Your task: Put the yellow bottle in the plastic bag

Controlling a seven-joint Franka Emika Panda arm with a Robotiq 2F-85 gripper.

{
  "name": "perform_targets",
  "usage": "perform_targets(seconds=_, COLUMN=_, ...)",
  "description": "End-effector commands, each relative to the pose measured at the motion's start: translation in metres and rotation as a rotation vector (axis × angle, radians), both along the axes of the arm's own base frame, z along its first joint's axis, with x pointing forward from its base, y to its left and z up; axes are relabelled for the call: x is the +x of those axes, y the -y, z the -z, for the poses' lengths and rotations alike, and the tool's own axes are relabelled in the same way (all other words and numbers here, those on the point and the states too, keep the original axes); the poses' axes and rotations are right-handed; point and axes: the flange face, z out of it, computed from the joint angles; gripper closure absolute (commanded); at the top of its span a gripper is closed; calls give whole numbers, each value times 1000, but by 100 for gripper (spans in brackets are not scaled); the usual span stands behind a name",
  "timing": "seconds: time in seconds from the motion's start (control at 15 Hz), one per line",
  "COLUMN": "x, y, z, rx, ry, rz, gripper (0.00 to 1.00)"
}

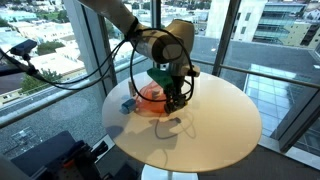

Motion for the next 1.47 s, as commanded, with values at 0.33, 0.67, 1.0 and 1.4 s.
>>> perform_targets(seconds=0.33, x=-36, y=-59, z=-90, rx=73, ry=85, rz=-173, gripper=71)
perform_targets(seconds=0.67, x=-31, y=-99, z=-86, rx=129, ry=93, rz=-281, gripper=71)
perform_targets(seconds=1.0, x=-28, y=-113, z=-64, rx=131, ry=59, rz=-318, gripper=71)
perform_targets(seconds=1.4, x=-23, y=-105, z=-27, rx=135, ry=-4, rz=-300, gripper=71)
